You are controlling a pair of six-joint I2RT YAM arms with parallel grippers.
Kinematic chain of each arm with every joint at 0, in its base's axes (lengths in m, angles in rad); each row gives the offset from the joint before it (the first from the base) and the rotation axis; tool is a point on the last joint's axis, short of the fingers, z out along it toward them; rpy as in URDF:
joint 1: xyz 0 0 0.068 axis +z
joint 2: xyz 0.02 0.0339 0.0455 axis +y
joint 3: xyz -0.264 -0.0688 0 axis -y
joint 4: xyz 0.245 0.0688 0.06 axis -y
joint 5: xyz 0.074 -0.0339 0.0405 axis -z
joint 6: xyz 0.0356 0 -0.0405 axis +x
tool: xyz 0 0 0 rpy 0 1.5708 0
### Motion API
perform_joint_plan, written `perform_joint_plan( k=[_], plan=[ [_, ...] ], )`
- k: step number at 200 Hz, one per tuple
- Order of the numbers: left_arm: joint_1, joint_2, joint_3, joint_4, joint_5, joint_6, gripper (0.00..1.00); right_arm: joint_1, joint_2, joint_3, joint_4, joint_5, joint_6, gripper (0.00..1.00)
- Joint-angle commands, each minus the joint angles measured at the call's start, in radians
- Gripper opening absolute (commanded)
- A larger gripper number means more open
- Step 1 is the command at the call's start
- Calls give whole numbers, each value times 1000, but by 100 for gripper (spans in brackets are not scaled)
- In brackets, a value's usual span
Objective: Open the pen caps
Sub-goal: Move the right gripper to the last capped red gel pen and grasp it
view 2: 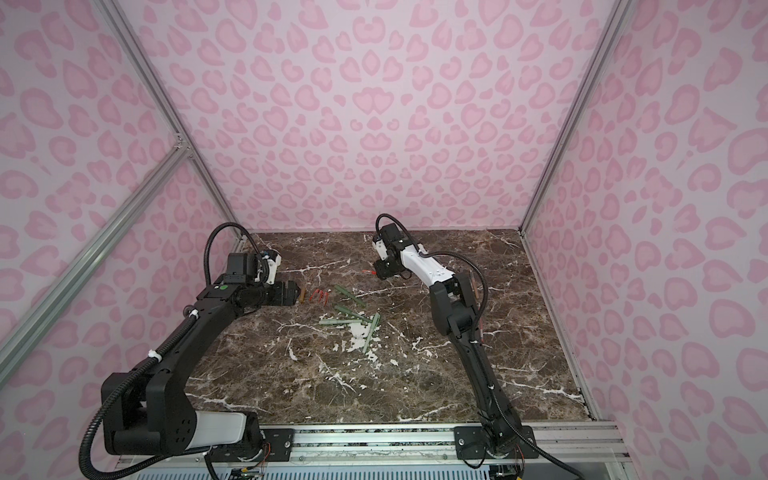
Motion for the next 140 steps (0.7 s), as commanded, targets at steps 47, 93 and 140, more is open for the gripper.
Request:
perform_joint_plan(
  k=[47, 93, 140],
  plan=[
    [4, 5, 13, 10, 18, 10, 98, 22, 28, 7, -82, 19, -33, 39],
    [4, 8, 20, 6, 21, 10, 98, 46, -6, -58, -93, 77, -59, 26],
    [4, 14, 35, -3, 35, 8, 98, 64, -73, -165, -63, 93, -58, 12]
  ],
)
